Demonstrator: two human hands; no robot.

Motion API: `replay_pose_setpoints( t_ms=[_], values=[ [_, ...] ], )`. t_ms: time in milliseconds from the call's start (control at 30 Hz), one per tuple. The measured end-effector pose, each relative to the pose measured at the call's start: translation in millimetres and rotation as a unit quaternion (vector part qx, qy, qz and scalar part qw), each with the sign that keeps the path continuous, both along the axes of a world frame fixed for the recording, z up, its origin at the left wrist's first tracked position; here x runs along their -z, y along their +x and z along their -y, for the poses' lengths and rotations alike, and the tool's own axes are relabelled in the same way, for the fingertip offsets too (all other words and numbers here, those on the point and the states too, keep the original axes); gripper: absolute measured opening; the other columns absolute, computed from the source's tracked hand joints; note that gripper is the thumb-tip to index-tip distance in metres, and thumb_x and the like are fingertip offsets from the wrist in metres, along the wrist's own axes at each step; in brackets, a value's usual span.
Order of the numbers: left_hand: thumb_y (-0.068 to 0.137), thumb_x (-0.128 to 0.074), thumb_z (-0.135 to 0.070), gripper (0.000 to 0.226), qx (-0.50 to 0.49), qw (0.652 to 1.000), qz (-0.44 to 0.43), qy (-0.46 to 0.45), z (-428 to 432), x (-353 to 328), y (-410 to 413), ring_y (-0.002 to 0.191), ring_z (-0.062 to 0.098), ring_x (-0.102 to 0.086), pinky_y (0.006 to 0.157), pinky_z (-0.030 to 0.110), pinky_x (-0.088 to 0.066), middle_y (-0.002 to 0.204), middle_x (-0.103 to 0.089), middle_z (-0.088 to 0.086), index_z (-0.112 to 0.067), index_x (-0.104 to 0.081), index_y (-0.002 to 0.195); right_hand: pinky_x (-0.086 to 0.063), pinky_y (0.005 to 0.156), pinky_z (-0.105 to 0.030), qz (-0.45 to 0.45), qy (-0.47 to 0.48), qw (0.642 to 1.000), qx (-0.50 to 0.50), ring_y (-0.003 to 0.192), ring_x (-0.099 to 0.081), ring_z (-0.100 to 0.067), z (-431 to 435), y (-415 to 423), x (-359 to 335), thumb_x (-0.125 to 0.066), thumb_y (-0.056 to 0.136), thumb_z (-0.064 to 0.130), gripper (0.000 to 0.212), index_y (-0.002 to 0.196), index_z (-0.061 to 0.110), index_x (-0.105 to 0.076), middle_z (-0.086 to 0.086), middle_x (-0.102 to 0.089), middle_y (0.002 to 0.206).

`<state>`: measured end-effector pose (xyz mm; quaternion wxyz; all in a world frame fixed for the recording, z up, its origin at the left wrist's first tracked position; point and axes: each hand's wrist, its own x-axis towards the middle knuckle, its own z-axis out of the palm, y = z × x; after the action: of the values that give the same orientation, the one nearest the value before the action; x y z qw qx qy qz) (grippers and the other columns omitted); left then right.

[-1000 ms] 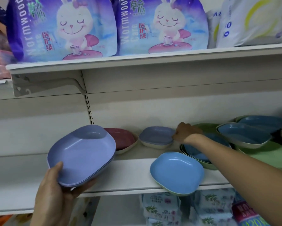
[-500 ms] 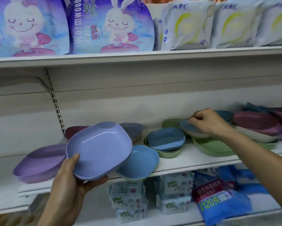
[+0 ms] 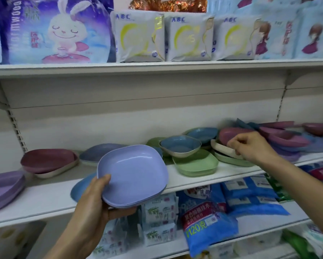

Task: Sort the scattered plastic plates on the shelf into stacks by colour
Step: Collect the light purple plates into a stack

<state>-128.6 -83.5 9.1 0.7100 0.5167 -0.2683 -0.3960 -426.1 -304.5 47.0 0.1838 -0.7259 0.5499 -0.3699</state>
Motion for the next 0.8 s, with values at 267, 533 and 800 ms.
replay_pose_setpoints(
  t_ms=[267, 533, 800],
  values=[
    [0.098, -0.048, -0.03, 0.016, 0.035, 0.999, -0.017, 0.007, 47, -6, -47, 0.085, 0.035, -0.066, 0.049, 0.04, -0.059, 0.108, -0.065, 0.008, -0.02, -0.059, 0.105, -0.053, 0.078, -0.036, 0.024, -0.002, 1.0, 0.011, 0.077, -0.064, -0.013, 20, -45, 13, -0.063, 0.089, 0.021, 0.021, 0.071, 0.028, -0.071, 0.011, -0.069, 0.075],
    [0.098, -0.046, -0.032, 0.016, 0.1, 0.995, -0.025, -0.002, 94, -11, -97, 0.092, 0.036, -0.067, 0.052, 0.044, -0.06, 0.111, -0.065, 0.006, -0.024, -0.059, 0.104, -0.047, 0.066, -0.028, 0.023, -0.009, 0.998, -0.063, 0.061, -0.053, -0.002, 12, -80, 33, -0.062, 0.09, 0.017, 0.019, 0.073, 0.018, -0.071, 0.008, -0.064, 0.063],
    [0.097, -0.046, -0.035, 0.026, 0.115, 0.992, -0.028, -0.032, 143, -10, -137, 0.089, 0.025, -0.07, 0.051, 0.039, -0.059, 0.116, -0.067, 0.001, -0.027, -0.057, 0.12, -0.053, 0.072, -0.04, 0.012, -0.085, 0.994, 0.073, 0.069, -0.064, -0.023, 71, -173, 14, -0.062, 0.09, 0.022, 0.02, 0.071, 0.021, -0.066, 0.002, -0.066, 0.065]
  ],
)
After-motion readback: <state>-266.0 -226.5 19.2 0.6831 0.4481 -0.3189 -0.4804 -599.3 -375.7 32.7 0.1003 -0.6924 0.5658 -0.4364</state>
